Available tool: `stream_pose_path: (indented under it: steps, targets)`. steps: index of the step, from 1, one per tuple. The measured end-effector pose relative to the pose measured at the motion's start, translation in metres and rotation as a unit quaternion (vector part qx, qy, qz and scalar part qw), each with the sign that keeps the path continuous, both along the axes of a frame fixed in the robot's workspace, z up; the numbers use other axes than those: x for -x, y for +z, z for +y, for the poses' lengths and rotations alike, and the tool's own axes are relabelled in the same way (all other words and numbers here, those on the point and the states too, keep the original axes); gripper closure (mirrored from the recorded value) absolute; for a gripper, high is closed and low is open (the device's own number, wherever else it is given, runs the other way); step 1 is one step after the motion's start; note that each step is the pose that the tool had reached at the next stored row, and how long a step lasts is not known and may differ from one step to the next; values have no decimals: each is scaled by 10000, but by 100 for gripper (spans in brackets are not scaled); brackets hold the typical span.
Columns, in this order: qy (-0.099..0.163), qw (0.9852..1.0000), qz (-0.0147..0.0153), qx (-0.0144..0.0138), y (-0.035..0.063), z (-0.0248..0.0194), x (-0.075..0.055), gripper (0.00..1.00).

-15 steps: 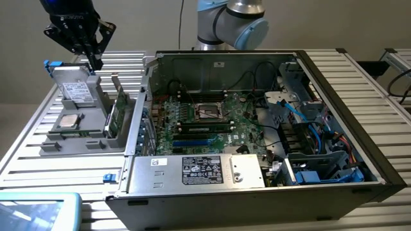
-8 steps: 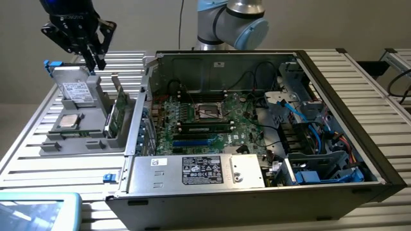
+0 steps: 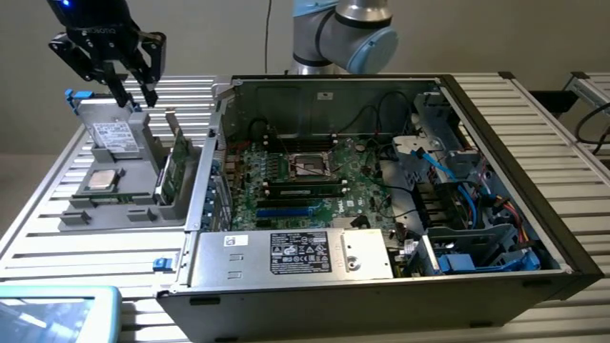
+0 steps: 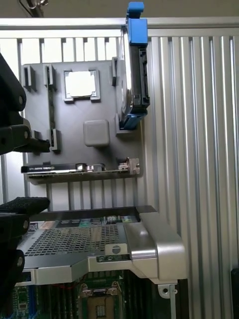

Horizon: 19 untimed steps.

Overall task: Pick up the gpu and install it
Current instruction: 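Pick up the gpu and move the gpu toward the slot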

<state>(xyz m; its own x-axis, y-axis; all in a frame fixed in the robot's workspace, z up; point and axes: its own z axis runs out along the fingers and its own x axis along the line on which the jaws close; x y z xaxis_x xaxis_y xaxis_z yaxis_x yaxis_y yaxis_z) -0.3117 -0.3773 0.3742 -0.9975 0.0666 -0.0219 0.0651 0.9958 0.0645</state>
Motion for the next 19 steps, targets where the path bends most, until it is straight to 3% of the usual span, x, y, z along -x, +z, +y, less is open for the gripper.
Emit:
stream_pose_path:
  steps: [4,11,15,18,19]
  targets:
    - [27,10000,1,-14,-73,-2,6,51]
    - [116,9999,1,-12,-199,-3,7,51]
    - [127,9999,1,0,-243,-4,23,51]
    - [127,9999,0,43,-276,-4,39,51]
    - [128,9999,-1,44,-295,-4,40,51]
